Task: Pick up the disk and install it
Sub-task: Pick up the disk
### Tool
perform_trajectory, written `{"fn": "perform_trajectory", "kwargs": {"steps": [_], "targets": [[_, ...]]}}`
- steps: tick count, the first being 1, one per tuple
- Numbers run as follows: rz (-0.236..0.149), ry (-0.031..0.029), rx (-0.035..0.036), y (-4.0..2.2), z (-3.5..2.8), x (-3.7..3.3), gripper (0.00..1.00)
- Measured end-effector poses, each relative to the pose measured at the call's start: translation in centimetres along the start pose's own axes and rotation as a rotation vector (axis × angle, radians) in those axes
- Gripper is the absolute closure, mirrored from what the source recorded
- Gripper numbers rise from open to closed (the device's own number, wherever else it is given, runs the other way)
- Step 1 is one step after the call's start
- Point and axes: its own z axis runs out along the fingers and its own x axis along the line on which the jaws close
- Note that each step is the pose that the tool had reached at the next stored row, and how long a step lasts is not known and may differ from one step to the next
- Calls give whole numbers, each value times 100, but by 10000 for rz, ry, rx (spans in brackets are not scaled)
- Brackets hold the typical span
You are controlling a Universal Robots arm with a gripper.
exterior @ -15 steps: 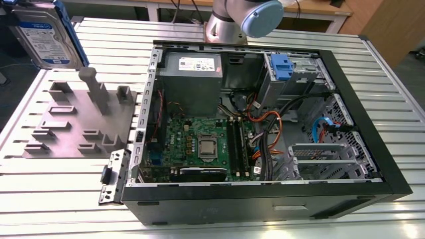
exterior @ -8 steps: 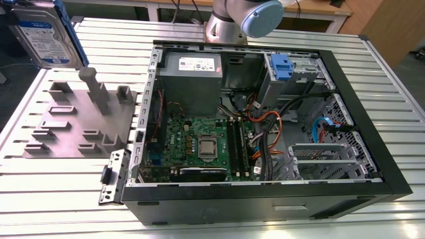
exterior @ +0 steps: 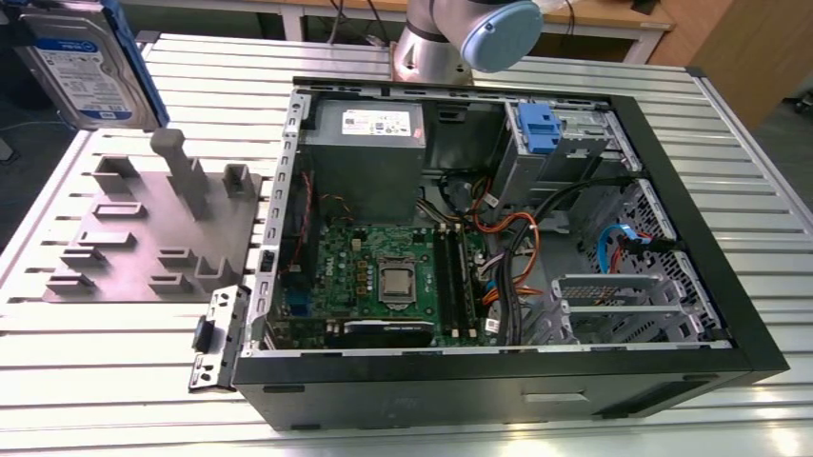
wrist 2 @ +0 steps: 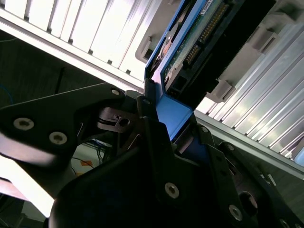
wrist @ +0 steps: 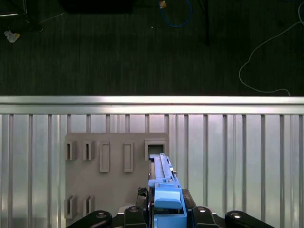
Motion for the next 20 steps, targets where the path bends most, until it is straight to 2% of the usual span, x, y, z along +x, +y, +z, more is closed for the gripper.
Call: {"fn": "perform_trajectory", "kwargs": {"steps": [20], "targets": [[-2,-7,1,-1,-70,-1,63]]}}
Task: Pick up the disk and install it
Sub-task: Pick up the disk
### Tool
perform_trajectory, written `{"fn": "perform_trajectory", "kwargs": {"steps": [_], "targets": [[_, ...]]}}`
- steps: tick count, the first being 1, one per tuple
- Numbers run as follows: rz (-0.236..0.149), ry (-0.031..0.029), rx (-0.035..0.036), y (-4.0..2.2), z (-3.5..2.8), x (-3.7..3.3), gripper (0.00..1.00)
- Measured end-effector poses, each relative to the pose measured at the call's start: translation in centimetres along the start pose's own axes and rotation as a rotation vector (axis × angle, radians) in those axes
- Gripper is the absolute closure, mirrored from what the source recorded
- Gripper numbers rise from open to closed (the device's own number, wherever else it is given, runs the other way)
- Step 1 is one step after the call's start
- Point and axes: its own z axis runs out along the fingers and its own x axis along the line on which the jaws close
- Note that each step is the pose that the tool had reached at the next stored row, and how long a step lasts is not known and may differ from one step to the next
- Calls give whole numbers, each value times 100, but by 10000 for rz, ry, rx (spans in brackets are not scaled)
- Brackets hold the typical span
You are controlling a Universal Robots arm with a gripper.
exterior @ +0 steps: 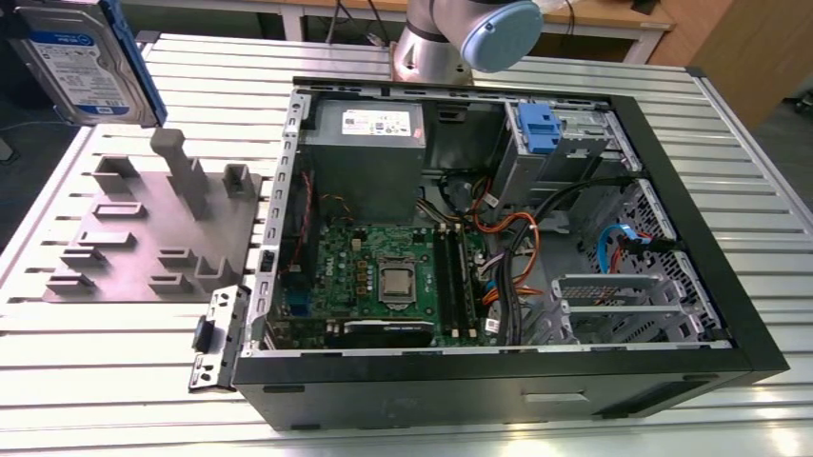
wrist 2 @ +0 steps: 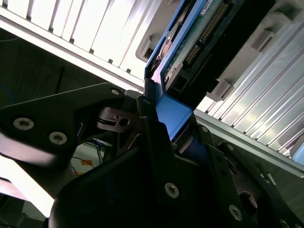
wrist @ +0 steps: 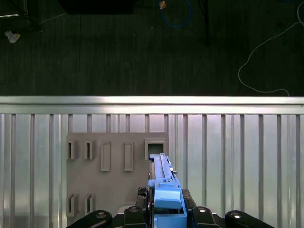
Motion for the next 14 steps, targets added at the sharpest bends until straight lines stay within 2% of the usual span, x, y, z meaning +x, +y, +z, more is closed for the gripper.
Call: {"fn": "perform_trajectory", "kwargs": {"steps": [3,4,14], "targets": [[2,-4,0,1,-4,0,63],[1,-4,-1,1,-42,-1,63],[1,-4,0,0,-61,-1,63]]}}
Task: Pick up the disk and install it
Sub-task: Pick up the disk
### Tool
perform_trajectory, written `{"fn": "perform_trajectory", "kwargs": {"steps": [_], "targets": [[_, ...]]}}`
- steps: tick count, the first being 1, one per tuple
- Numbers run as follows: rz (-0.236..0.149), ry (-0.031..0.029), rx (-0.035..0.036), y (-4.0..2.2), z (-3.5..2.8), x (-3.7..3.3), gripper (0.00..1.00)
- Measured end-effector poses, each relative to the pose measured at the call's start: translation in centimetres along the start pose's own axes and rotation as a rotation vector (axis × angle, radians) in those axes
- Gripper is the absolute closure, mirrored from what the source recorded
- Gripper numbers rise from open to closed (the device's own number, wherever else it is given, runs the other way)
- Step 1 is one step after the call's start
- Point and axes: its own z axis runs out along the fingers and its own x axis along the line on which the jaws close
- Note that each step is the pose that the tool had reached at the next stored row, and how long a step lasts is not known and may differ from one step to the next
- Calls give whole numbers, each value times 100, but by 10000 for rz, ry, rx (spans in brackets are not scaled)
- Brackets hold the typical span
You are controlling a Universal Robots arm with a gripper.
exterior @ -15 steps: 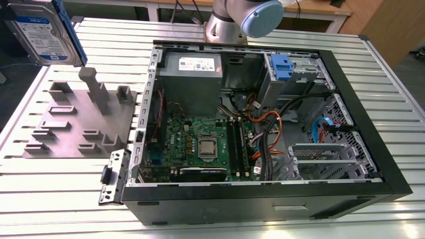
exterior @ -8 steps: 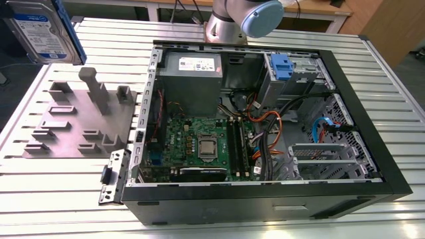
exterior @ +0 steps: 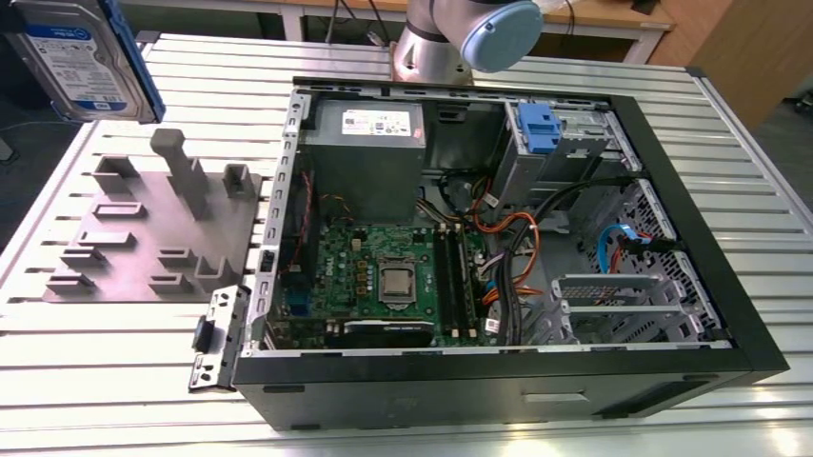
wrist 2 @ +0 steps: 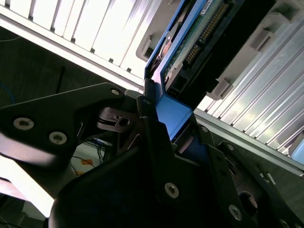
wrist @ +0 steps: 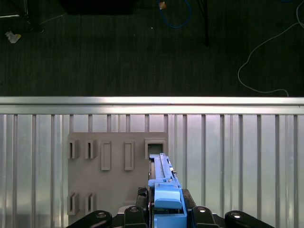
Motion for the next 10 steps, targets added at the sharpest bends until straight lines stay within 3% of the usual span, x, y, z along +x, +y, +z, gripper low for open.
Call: {"fn": "perform_trajectory", "kwargs": {"steps": [10], "targets": [[0,1,-3,0,-29,0,63]]}}
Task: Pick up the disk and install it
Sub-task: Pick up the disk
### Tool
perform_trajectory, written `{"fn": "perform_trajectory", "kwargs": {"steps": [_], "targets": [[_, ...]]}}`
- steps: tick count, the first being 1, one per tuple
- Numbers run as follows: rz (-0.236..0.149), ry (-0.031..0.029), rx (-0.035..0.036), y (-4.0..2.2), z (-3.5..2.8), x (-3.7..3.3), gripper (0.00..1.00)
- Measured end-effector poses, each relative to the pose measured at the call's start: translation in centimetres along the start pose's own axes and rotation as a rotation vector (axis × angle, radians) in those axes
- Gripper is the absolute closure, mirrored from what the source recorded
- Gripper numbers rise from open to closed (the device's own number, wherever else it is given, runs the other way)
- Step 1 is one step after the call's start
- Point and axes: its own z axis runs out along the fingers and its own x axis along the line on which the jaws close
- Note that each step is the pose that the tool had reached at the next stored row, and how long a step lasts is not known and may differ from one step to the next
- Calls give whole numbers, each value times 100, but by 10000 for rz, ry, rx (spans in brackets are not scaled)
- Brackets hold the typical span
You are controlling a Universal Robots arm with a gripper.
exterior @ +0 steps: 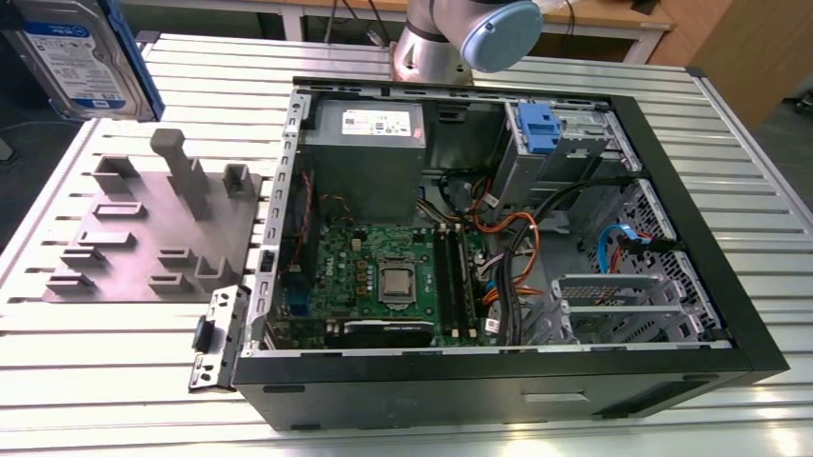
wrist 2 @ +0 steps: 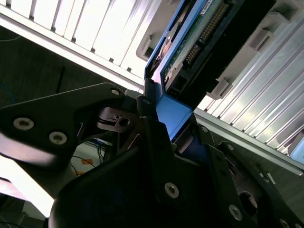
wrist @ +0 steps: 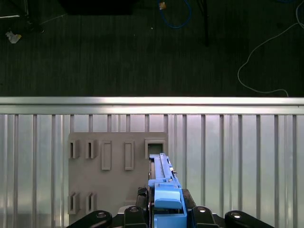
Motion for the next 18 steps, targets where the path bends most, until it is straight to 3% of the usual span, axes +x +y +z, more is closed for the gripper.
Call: {"fn": "perform_trajectory", "kwargs": {"steps": [18], "targets": [[0,0,1,0,-46,-1,63]]}}
